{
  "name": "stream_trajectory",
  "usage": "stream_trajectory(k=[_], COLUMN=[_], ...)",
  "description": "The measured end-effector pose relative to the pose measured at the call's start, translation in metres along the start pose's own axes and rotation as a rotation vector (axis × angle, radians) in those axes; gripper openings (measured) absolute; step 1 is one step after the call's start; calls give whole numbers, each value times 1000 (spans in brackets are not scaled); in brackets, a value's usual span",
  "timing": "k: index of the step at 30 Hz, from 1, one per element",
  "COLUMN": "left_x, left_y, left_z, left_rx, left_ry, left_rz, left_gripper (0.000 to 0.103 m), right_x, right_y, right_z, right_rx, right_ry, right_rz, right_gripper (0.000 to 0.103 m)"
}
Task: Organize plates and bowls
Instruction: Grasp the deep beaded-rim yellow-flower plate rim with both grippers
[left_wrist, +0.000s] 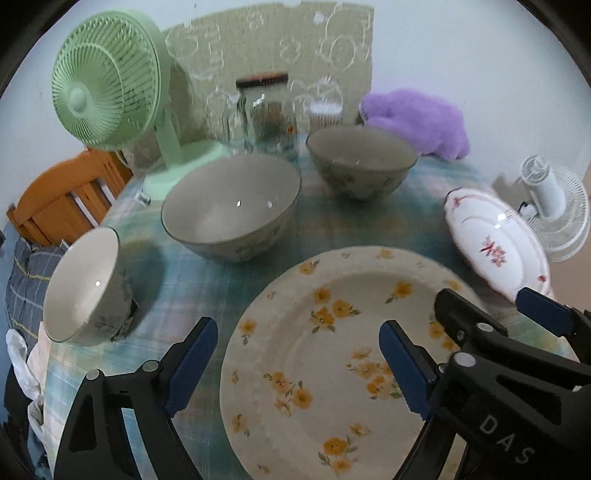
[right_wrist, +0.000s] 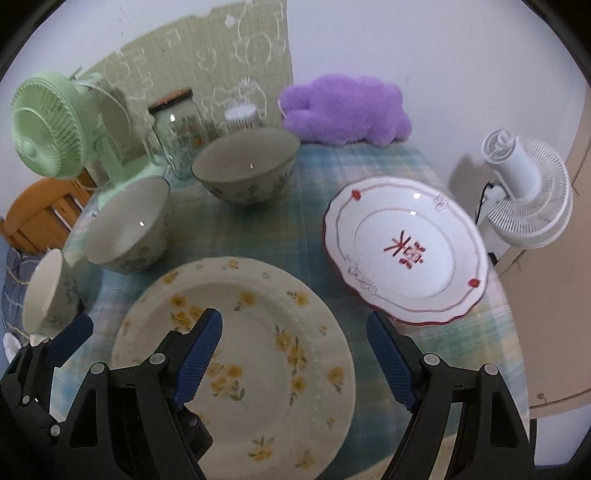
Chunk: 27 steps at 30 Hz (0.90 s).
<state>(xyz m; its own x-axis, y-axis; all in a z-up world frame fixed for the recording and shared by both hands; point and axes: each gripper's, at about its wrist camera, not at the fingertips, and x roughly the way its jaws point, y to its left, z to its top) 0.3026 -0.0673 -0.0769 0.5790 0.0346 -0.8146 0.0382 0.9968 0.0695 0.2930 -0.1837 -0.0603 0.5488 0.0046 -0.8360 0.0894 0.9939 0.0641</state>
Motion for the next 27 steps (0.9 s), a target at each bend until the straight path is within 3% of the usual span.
stream_trajectory(k=[2, 6, 10, 17, 27], left_x=[8, 19, 31, 40, 39], left_y=[1, 3, 4, 11, 14], left_z=[-1, -3, -4, -10, -12], left_rx=[-2, 1, -11, -4, 13], left_ry=[13, 40, 92, 137, 131], left_rz=[44, 41, 18, -40, -88], left_gripper=[90, 90, 85, 85, 85], right_x=[11, 26, 36, 48, 59], right_y=[-2, -6, -7, -9, -6], right_z=[-2, -4, -7, -10, -14], right_rx=[9, 17, 14, 3, 23], right_ry=[25, 58, 87, 125, 150], right_rz=[-4, -25, -17, -4, 16], right_gripper=[83, 83, 83, 83, 79])
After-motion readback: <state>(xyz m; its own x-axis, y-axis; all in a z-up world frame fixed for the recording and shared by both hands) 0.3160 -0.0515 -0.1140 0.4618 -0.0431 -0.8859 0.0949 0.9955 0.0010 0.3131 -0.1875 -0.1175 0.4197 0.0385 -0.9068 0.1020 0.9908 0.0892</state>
